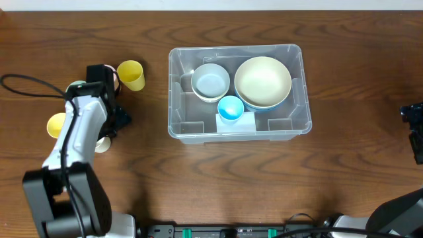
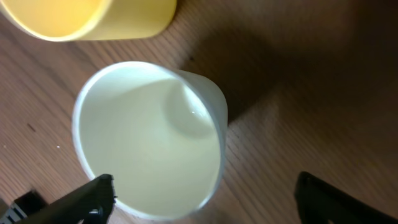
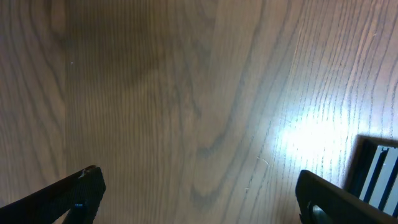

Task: Pack container
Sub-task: 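Move the left gripper to the white cup and grasp its rim, then lift the white cup and carry it right over the bin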

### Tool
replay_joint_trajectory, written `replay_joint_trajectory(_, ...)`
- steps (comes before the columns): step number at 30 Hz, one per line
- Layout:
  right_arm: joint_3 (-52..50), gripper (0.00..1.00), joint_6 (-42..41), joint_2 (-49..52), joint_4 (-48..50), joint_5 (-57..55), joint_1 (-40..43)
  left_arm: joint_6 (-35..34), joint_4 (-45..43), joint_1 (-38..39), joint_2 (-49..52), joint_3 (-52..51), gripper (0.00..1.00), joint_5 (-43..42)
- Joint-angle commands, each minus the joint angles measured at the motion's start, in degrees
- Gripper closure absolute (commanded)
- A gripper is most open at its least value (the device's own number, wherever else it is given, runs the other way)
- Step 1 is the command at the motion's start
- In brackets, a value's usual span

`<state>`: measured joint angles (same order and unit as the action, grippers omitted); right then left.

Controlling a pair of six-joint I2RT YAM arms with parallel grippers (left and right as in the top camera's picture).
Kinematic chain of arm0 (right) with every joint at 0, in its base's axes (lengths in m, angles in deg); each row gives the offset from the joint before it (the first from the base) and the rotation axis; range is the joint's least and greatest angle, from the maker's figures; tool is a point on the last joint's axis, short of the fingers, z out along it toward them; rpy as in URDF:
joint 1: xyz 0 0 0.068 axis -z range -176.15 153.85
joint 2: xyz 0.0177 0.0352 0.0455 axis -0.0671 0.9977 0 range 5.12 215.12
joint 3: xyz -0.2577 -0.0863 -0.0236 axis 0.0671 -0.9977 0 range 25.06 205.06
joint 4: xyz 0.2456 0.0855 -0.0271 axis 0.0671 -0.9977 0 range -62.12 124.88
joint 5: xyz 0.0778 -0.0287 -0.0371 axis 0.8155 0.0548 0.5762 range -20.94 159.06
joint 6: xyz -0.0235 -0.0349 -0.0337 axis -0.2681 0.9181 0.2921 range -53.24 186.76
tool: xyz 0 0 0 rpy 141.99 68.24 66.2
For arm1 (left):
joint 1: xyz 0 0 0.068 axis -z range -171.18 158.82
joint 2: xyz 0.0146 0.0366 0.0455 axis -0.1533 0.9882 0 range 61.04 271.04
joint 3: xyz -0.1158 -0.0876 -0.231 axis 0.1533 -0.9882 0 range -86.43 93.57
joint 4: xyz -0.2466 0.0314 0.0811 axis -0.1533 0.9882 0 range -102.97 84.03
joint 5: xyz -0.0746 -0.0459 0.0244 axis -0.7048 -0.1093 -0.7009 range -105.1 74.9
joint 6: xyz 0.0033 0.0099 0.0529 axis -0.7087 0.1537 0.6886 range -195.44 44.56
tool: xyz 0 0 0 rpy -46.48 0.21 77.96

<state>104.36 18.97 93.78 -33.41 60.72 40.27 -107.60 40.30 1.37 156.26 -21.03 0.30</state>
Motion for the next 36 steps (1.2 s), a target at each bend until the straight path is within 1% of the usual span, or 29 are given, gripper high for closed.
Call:
replay_joint_trajectory(1, 0.0, 0.01, -1.0, -0.2, -0.1, -0.2, 0.4, 0.4, -0.5, -0.3, 2.9, 0.5, 0.13, 0.2)
replay_joint_trajectory(3, 0.0, 0.01, -1.0, -0.2, -0.1, -0.2, 0.4, 0.4, -0.9, -0.3, 4.1, 0.5, 0.14, 0.1)
replay_joint_trajectory(4, 0.0, 0.01, -1.0, -0.2, -0.1, -0.2, 0.4, 0.4, -1.1, -0.3, 4.6, 0.5, 0.16, 0.0)
replay_joint_trajectory(5, 0.0, 0.01, -1.0, -0.2, -0.1, -0.2, 0.4, 0.4, -1.4, -0.3, 5.0, 0.5, 0.21, -0.1)
replay_joint_trajectory(6, 0.0, 0.01, -1.0, -0.2, -0.1, -0.2, 0.4, 0.4, -1.6, -0.3, 5.4, 0.5, 0.30, -0.3)
replay_joint_trajectory(7, 0.0, 0.01, -1.0, -0.2, 0.0, -0.2, 0.4, 0.5, -1.8, -0.3, 5.6, 0.5, 0.38, -0.7)
replay_joint_trajectory(10, 0.0, 0.01, -1.0, -0.2, 0.0, -0.2, 0.4, 0.5, -2.1, -0.3, 5.7, 0.5, 0.71, -2.0)
replay_joint_trajectory(12, 0.0, 0.01, -1.0, -0.2, -0.1, -0.2, 0.4, 1.7, -2.1, -0.3, 5.7, 0.5, 0.88, -3.4)
replay_joint_trajectory(13, 0.0, 0.01, -1.0, -0.2, -0.1, -0.2, 0.4, 2.2, -2.1, -0.3, 5.7, 0.5, 0.93, -3.8)
replay_joint_trajectory(17, 0.0, 0.01, -1.0, -0.2, -0.1, -0.2, 0.4, 6.9, -1.7, -0.2, 5.5, 0.5, 0.94, -7.2)
replay_joint_trajectory(21, 0.0, 0.01, -1.0, -0.2, -0.1, -0.2, 0.4, 9.5, -0.5, -0.2, 3.8, 0.5, 0.94, -9.1)
replay_joint_trajectory(25, 0.0, 0.01, -1.0, -0.2, -0.1, -0.2, 0.4, 9.7, 1.9, -0.2, -0.9, 0.5, 0.94, -9.4)
replay_joint_trajectory(27, 0.0, 0.01, -1.0, -0.2, -0.1, -0.2, 0.4, 10.5, 2.8, -0.2, -4.9, 0.6, 0.94, -10.6)
replay_joint_trajectory(29, 0.0, 0.01, -1.0, -0.2, -0.1, -0.2, 0.4, 13.2, 3.1, -0.2, -9.4, 0.6, 0.95, -14.8)
replay_joint_trajectory(30, 0.0, 0.01, -1.0, -0.2, -0.1, -0.2, 0.4, 14.6, 3.0, -0.2, -11.6, 0.6, 0.94, -17.4)
replay_joint_trajectory(32, 0.0, 0.01, -1.0, -0.2, -0.1, -0.2, 0.4, 17.2, 2.8, -0.2, -17.0, 0.6, 0.94, -23.9)
replay_joint_trajectory(36, 0.0, 0.01, -1.0, -0.2, -0.1, -0.2, 0.4, 17.6, 0.6, 0.2, -26.6, 0.6, 0.94, -36.6)
